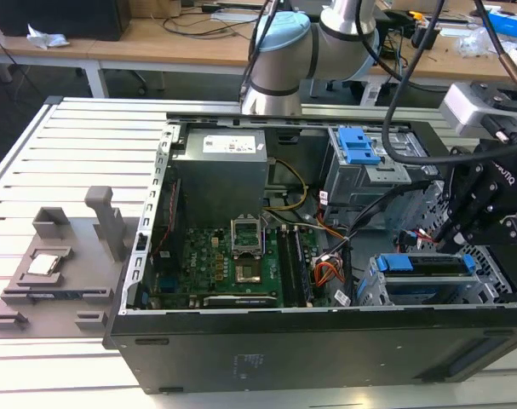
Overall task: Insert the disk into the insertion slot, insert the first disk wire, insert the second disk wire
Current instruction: 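Insert the first disk wire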
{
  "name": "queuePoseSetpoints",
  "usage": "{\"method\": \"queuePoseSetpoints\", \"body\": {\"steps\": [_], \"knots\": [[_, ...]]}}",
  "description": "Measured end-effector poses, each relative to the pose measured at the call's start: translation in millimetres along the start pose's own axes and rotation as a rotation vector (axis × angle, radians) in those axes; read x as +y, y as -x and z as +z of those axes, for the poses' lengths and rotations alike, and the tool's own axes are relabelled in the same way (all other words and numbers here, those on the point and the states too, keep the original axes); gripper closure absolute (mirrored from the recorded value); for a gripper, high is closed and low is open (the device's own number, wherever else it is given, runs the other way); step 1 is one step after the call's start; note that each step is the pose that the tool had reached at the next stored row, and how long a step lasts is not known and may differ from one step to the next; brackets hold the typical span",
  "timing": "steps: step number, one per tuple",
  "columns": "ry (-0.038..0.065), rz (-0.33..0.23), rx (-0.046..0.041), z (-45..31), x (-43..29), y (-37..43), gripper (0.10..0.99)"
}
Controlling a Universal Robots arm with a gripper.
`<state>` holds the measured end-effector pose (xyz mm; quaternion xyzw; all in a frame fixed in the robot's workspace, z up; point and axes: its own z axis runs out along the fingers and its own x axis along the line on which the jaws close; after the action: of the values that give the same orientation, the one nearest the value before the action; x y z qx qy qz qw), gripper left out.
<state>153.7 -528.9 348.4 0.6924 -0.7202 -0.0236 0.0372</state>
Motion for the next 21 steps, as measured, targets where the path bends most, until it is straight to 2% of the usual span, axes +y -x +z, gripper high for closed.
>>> {"method": "queuePoseSetpoints", "body": {"steps": [15,21], "knots": [[0.000,-0.007,0.0006,8.2,-2.4,-1.0,0.914],[0.000,-0.007,0.0007,16.8,-3.2,-3.3,0.914]]}}
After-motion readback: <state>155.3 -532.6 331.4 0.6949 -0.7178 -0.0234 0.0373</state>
